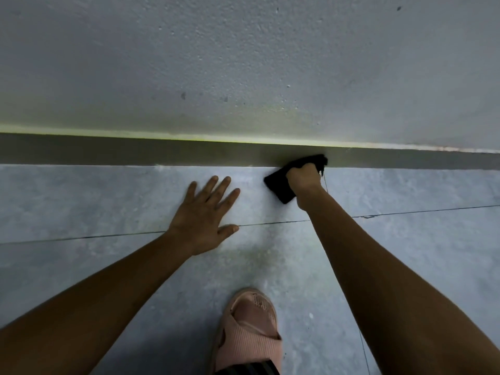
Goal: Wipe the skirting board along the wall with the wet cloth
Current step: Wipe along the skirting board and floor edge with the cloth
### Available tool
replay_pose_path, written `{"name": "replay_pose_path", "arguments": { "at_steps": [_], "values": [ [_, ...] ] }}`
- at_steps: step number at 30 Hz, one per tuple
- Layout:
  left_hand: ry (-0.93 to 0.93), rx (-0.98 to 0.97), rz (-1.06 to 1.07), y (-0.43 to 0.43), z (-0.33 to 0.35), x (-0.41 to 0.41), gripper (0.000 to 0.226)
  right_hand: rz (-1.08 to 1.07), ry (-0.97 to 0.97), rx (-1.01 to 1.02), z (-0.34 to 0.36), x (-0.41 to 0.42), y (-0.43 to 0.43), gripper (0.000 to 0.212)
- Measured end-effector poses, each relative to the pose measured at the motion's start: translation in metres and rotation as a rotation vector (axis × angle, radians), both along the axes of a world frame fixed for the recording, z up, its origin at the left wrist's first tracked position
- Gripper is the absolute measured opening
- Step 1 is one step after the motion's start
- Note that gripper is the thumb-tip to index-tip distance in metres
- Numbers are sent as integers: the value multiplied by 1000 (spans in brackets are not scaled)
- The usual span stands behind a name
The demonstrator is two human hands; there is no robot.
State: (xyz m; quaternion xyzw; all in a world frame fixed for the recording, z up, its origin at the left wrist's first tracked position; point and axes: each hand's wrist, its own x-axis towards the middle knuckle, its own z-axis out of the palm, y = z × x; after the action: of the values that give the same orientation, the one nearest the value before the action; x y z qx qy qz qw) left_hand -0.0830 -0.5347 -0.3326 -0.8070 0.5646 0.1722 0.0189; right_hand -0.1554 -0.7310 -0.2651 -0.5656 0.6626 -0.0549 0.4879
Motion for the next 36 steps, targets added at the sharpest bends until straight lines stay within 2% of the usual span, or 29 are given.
{"name": "replay_pose_path", "arguments": {
  "at_steps": [5, 9, 11, 13, 15, 17, 19, 22, 24, 26, 29, 31, 36],
  "values": [
    [12, 22, -5, -2, 3, 2, 79, 15, 42, -252, 6, -6, -16, 61],
    [10, 52, -4, -2, 9, 3, 77, -74, 88, -86, 10, -7, -29, 55],
    [7, 52, -2, -2, 8, 2, 77, -83, 52, -44, 9, -11, -23, 50],
    [5, 44, 0, -2, 6, 2, 77, -1, 84, -65, 5, -14, -21, 51],
    [5, 42, -3, -2, 5, 2, 77, -17, 46, -117, 3, -18, -27, 56],
    [8, 40, -5, -2, 5, 3, 77, -130, -20, -173, 10, -18, -31, 61],
    [5, 39, -2, -3, 6, 2, 78, -229, -54, -111, 10, -15, -38, 59],
    [2, 43, 5, -3, 7, 1, 78, -81, 72, -67, 8, -12, -32, 51],
    [6, 41, 4, -2, 6, 1, 78, -42, 80, -30, 7, -14, -30, 46],
    [12, 34, 0, -2, 6, 2, 78, -19, 104, -105, 5, -16, -36, 42],
    [8, 30, 2, -2, 6, 1, 78, -31, 84, -213, 7, -18, -43, 56],
    [0, 25, 5, -2, 5, 0, 78, -32, 105, -161, 7, -15, -43, 59],
    [-17, 6, 12, -2, 2, 0, 79, 252, 308, -87, 5, -10, -19, 45]
  ]
}}
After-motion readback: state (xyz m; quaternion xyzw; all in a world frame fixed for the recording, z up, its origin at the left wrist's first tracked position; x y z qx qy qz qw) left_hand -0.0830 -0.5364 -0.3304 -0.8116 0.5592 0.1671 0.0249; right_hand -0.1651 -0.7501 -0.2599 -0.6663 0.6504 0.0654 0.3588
